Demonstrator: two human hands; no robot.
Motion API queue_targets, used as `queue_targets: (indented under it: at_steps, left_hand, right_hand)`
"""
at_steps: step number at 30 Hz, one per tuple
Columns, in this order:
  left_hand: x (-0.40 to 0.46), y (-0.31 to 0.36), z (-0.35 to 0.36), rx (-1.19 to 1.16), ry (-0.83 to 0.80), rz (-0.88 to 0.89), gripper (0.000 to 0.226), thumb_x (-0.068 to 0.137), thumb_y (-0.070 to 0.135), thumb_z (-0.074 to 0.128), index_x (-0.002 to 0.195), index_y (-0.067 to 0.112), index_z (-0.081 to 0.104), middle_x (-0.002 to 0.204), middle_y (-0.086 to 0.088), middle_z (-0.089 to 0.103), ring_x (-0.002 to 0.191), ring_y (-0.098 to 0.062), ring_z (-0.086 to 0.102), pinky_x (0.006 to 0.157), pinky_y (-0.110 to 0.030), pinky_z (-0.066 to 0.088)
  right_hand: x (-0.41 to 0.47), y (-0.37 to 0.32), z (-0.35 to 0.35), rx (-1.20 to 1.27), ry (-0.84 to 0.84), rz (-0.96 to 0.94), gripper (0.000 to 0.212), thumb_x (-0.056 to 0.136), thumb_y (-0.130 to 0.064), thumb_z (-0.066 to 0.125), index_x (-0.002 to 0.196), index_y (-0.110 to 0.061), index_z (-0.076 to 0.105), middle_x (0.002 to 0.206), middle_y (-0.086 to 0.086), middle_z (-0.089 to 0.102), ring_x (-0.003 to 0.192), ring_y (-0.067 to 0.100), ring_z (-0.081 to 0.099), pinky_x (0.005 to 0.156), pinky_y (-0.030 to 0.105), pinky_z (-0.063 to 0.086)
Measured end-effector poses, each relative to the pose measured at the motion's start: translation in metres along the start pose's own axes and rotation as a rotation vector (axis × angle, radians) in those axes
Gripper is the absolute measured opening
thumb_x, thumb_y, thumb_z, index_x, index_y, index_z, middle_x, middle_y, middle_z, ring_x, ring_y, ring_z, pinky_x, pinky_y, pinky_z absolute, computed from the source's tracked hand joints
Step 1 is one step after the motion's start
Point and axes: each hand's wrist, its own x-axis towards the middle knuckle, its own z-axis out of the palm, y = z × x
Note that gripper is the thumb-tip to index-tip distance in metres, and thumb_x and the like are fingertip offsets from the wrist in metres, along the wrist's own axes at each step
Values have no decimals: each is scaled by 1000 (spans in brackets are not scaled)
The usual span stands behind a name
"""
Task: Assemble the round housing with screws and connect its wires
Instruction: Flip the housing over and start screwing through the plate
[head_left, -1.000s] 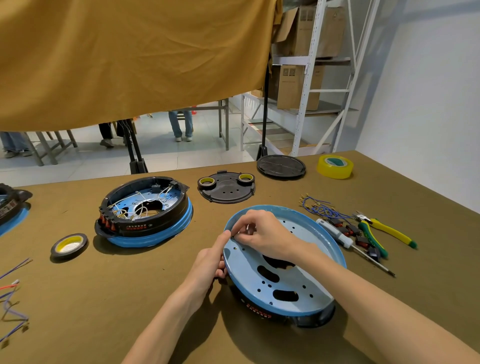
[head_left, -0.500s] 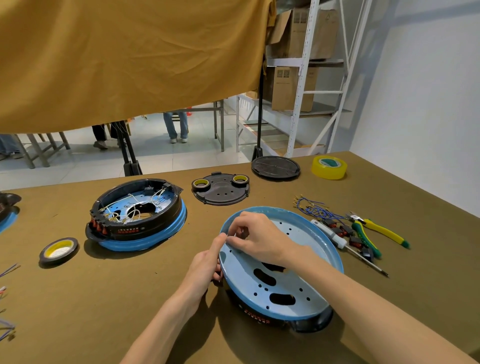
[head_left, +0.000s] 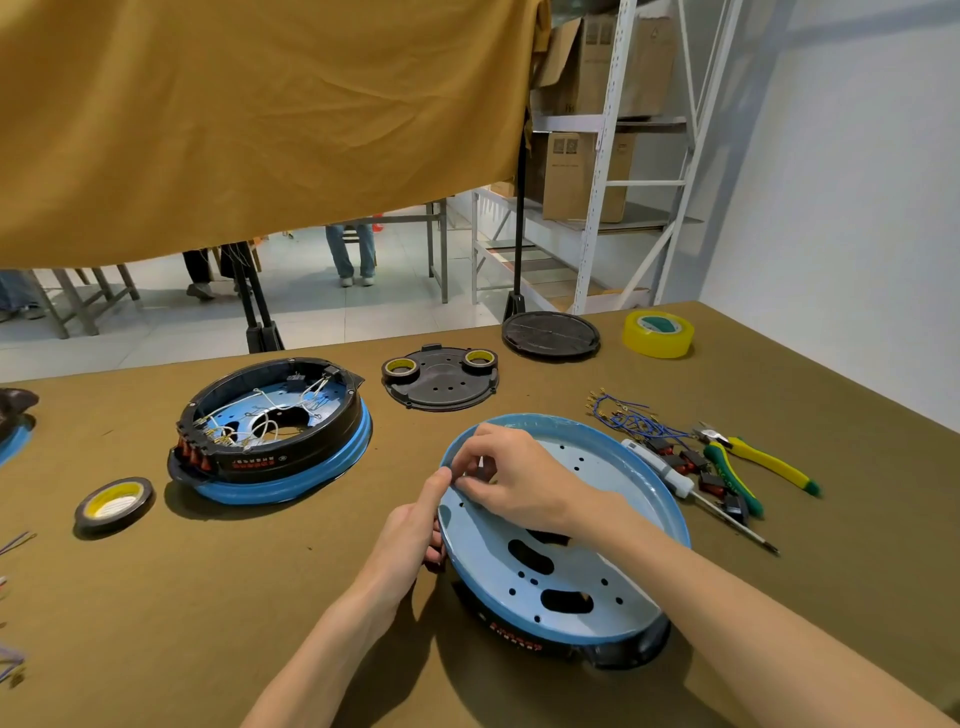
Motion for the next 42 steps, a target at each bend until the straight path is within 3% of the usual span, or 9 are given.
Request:
queue_targets:
  at_steps: [4,7,14,18,21,25,27,37,42]
  left_hand:
    - [-2,1,1,18,8,-19,101,76,87,43,119,-1,67,100,-24,68,96,-41,63,110,-56,46]
    - [-2,2,1,23,8,-14,94,77,86,43,117,5,69,110,-32,67,109,-48,62,110,-55,46]
    - [0,8,2,36,-55,-65,99,67,86,49,122,6,67,100,-19,71,94,-30,61,93,-47,49]
    - [0,17,6,37,-63,-187,74,68,61,66,126,16,60,121,-21,69,101,-31,61,90,-41,48]
    - [4,24,5,33,-57,-232,44,92,35,62,127,10,57,126,-25,66,96,-30,55,79,-36,43]
    - [8,32,7,38,-24,-271,28,94,21,58,119,7,57,110,-22,73,98,-34,66,84,-38,45]
    - [11,36,9,51,-14,-284,25,94,18,58,117,7,57,107,-19,74,104,-37,69,86,-40,45]
    - [13,45,4,88,-66,-280,23,94,15,56,115,5,59,103,-18,71,98,-35,60,85,-42,41]
    - [12,44,1,87,-81,-275,19,93,15,58,109,6,59,97,-18,69,95,-35,59,84,-42,42]
  right_hand:
    - [2,2,2,-44,27,27,13,95,-31,71,99,-19,75,92,-10,60,81,4,53,70,18,41]
    - [0,2,2,-27,33,43,19,94,-37,73,96,-18,74,93,-7,62,82,7,57,70,22,48]
    - [-4,6,-7,-63,36,50,14,94,-35,69,105,-25,72,101,-7,58,92,9,53,87,33,47]
    - [-15,29,-37,-2,368,127,7,93,-17,69,98,-19,74,94,-7,63,84,3,57,78,21,47]
    - [-25,65,-67,-76,615,328,10,93,-11,65,98,-18,71,93,-4,65,83,8,60,76,27,50]
    - [-37,114,-88,-346,337,758,22,97,-26,62,115,-13,63,115,10,62,105,30,62,93,47,53]
    - [-39,123,-88,-363,160,849,25,98,-35,60,106,-11,63,108,10,67,99,29,64,90,48,56]
    - [-44,138,-91,-311,-88,847,22,98,-26,66,105,-6,64,107,15,70,100,32,67,82,40,54]
    - [-43,123,-99,-361,83,702,21,98,-28,66,95,-7,64,101,17,66,88,33,64,74,41,51]
